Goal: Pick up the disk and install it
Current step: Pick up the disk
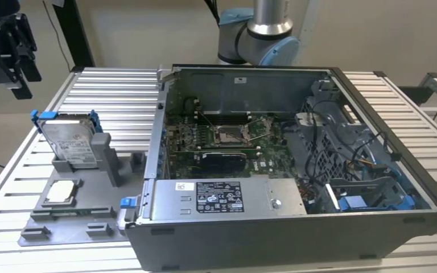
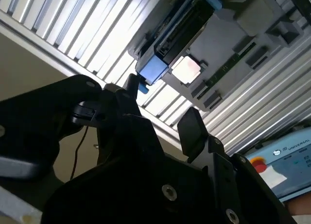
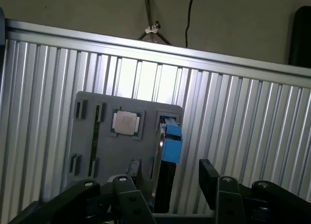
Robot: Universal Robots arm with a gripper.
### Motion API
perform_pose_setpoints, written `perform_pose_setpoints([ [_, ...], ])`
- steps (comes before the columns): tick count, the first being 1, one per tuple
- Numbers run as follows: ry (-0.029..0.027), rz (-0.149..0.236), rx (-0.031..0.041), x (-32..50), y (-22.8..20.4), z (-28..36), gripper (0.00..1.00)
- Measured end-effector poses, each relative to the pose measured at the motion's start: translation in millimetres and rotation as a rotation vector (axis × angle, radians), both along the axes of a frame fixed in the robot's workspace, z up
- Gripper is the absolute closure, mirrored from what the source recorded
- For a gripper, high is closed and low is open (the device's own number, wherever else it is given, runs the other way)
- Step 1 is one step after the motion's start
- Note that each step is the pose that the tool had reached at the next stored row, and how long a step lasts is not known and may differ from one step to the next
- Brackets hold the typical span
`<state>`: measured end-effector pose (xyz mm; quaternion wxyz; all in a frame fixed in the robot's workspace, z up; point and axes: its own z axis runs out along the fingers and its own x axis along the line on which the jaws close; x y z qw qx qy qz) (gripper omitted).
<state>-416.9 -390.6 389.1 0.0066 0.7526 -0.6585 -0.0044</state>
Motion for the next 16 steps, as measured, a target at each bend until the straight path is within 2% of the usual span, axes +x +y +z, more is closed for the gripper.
perform_pose_setpoints([
  [7,-0.0001,-0.018,0.0003,-0.1,0.0,-6.1,0.0],
  [11,0.0001,-0.022,0.008,0.8,0.0,-11.1,0.0],
  [13,0.0002,-0.025,0.0173,1.2,0.0,-13.4,0.0],
  [15,0.0006,-0.028,0.0367,1.4,0.0,-14.7,0.0],
  [16,0.0002,-0.03,0.0408,1.5,0.0,-15.8,0.0],
])
